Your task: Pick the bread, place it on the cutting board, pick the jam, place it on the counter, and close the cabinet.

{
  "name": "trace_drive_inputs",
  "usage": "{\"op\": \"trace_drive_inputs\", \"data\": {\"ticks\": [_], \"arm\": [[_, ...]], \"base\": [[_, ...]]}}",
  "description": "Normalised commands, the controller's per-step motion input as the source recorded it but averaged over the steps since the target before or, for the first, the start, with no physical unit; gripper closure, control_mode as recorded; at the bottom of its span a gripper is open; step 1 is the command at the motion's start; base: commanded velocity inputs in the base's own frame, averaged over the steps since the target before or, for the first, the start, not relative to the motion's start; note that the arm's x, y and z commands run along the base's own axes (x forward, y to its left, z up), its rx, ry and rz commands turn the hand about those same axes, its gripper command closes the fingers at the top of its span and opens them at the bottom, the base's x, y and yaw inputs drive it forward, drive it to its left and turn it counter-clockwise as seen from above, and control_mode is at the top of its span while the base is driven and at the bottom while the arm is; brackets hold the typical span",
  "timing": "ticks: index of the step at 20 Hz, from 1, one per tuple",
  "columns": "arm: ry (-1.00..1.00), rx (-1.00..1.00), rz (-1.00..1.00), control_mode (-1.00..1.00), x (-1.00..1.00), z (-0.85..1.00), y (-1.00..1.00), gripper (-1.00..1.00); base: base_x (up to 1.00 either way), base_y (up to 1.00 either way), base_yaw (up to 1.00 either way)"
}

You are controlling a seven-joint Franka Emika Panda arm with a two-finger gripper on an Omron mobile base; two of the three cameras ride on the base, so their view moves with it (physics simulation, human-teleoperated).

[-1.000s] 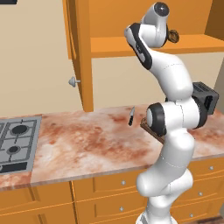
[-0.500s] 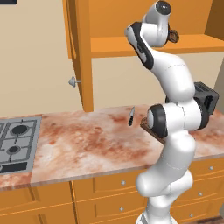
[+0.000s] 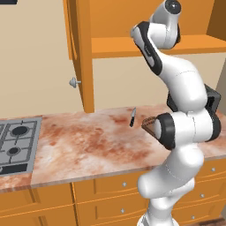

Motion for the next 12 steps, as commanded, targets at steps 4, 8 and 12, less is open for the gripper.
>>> {"op": "trace_drive_inputs", "data": {"ticks": [4, 8, 12], "arm": [[-0.01, 0.00, 0.00, -1.00, -0.60, -0.07, -0.03, 1.00], [-0.05, 0.00, 0.00, -1.00, -0.60, -0.13, 0.00, 1.00], [-0.05, 0.00, 0.00, -1.00, -0.63, -0.17, 0.00, 1.00]], "base": [[0.00, 0.00, 0.00], [0.00, 0.00, 0.00], [0.00, 0.00, 0.00]]}}
